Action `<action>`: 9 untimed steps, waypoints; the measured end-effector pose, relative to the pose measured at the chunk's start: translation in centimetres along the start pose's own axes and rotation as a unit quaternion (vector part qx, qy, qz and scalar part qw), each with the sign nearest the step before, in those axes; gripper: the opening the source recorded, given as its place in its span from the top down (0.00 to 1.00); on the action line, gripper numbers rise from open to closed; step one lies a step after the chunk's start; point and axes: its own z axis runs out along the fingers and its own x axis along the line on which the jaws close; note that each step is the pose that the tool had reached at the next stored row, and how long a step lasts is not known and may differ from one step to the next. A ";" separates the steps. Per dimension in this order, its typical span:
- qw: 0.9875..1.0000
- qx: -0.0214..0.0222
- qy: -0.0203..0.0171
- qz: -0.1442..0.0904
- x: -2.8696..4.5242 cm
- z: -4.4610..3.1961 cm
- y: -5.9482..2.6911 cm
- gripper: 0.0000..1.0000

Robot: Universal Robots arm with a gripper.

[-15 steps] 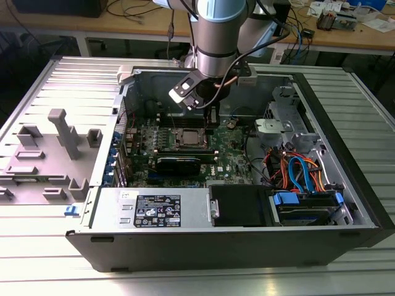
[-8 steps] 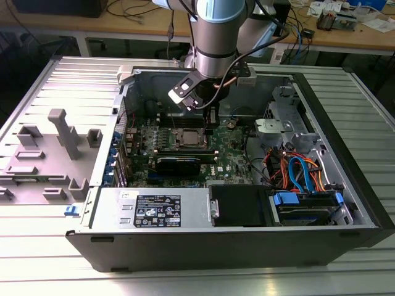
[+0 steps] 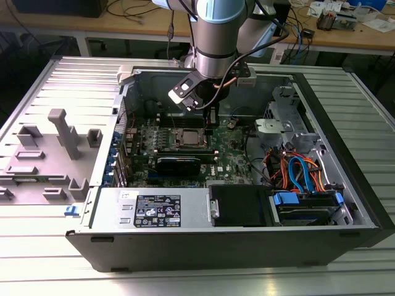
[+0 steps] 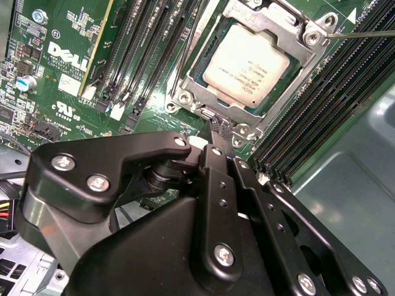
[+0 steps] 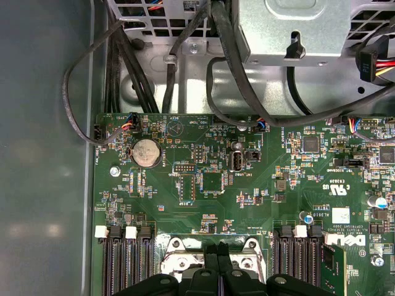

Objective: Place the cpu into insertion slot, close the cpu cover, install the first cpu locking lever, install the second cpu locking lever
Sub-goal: 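Close the cpu cover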

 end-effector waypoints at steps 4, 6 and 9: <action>1.000 0.000 0.000 0.000 0.00 0.01 0.00 0.88; 1.000 0.000 0.000 0.000 0.00 0.01 0.00 0.88; 1.000 0.000 0.000 0.000 0.01 0.02 -0.57 0.88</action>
